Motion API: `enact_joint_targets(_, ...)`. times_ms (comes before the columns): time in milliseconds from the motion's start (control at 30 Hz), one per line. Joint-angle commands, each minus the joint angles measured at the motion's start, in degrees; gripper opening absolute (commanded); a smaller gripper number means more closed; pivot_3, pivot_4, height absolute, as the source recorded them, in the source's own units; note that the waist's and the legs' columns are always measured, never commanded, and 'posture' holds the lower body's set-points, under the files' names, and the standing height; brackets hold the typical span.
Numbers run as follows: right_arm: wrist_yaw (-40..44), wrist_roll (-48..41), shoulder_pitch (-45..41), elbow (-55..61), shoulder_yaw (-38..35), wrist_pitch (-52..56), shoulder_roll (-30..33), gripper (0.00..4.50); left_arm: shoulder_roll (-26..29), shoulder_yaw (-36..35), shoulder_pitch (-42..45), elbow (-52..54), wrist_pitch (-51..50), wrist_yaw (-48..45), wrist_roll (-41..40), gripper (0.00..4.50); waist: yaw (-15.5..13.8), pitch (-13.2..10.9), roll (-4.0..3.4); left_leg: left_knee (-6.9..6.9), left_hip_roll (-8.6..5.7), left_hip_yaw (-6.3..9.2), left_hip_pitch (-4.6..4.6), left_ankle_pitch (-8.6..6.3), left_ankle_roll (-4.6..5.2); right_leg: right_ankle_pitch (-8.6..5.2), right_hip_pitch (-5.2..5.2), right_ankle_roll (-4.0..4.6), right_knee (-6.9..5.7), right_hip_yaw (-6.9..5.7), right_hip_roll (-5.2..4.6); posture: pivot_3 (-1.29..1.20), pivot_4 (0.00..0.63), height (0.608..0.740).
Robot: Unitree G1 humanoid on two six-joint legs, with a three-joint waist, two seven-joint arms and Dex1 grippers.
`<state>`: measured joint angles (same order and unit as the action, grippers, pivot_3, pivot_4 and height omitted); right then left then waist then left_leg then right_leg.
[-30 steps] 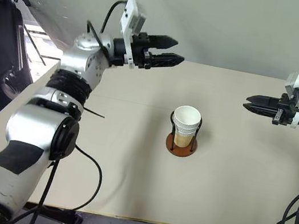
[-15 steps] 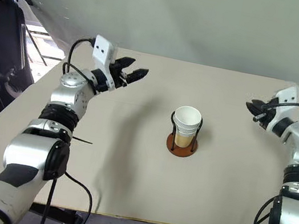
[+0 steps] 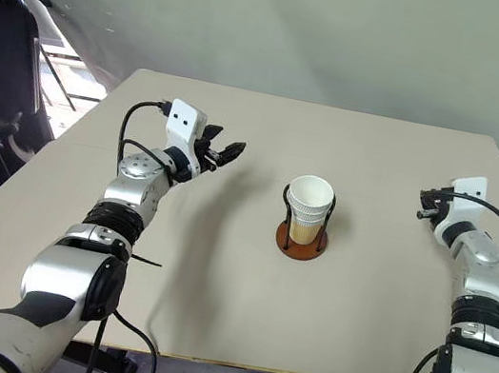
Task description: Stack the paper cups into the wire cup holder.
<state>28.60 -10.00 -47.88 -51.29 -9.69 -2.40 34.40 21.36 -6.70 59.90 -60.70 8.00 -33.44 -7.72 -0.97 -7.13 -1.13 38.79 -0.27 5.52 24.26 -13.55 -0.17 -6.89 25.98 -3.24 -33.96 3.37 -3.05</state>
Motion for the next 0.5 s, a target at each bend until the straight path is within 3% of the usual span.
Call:
enact_joint_targets(33, -0.4, 0.0, 0.3, 3.8, -0.8, -0.5, -0.1, 0.95, -0.3, -0.6, -0.2, 4.0, -0.3, -2.8, -1.3, 3.45, 0.0, 0.0, 0.00, -0.01, 0.00, 0.00, 0.01, 0.00, 0.00, 0.00, 0.00, 0.00, 0.01, 0.00, 0.00, 0.00, 0.150, 0.740)
enact_joint_targets(200, -0.3, 1.5, 0.3, 3.2, -0.5, -2.0, 0.1, 0.95, -0.5, 0.3, -3.4, 9.7, -5.3, -12.0, -4.1, 3.45, 0.0, 0.0, 0.00, -0.19, -0.01, 0.00, 0.01, -0.01, -0.01, 0.00, 0.01, 0.00, 0.12, -0.02, -0.01, 0.00, 0.150, 0.740)
enact_joint_targets(500, -0.5, 5.2, -2.0, -5.4, 1.7, -8.4, -4.7, 0.95, -2.0, 1.2, -5.1, 8.0, 1.2, -5.3, -0.3, 3.45, 0.0, 0.0, 0.00, -0.33, 0.05, 0.01, -0.05, -0.02, -0.03, 0.00, 0.05, 0.01, 0.09, -0.01, -0.01, 0.00, 0.150, 0.740)
